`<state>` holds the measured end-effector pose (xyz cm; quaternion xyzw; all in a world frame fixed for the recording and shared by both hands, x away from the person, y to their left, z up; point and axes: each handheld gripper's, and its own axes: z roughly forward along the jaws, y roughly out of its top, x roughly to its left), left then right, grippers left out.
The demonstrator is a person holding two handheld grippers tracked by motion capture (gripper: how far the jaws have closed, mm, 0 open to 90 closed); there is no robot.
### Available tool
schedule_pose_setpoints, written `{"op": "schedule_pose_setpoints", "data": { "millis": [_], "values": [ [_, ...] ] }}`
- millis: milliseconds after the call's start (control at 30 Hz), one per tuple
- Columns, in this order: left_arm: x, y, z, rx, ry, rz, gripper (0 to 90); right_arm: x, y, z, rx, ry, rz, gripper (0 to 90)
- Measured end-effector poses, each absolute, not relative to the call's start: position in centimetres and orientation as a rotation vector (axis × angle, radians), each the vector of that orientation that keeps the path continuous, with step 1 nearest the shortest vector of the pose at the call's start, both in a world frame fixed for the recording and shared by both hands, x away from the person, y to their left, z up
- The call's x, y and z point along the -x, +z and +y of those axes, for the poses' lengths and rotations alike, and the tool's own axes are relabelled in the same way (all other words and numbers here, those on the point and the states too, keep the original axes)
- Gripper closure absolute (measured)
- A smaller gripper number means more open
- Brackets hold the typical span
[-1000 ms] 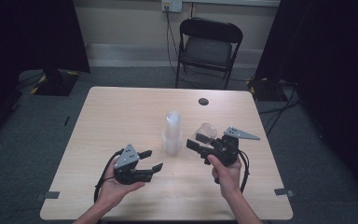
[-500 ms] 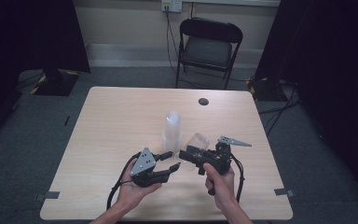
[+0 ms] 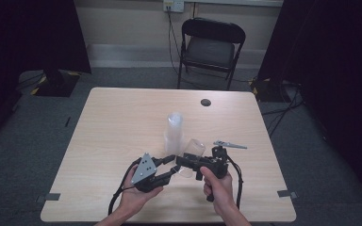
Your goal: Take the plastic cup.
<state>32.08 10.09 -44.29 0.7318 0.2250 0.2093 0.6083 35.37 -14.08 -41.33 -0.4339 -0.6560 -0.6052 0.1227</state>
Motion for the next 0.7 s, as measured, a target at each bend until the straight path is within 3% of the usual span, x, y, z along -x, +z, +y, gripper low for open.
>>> {"op": "schedule_pose_setpoints", "data": {
  "millis": [533, 700],
  "values": [
    [-31.6, -44.4, 9.7, -1.670, 0.572, 0.477, 59.4, -35.2, -41.9, -12.3, 1.244, -1.688, -1.855, 39.1],
    [-31.8, -44.4, 9.7, -1.684, 0.554, 0.483, 65.8, -35.3, -42.1, -12.2, 1.274, -1.666, -1.845, 38.6]
  ]
}}
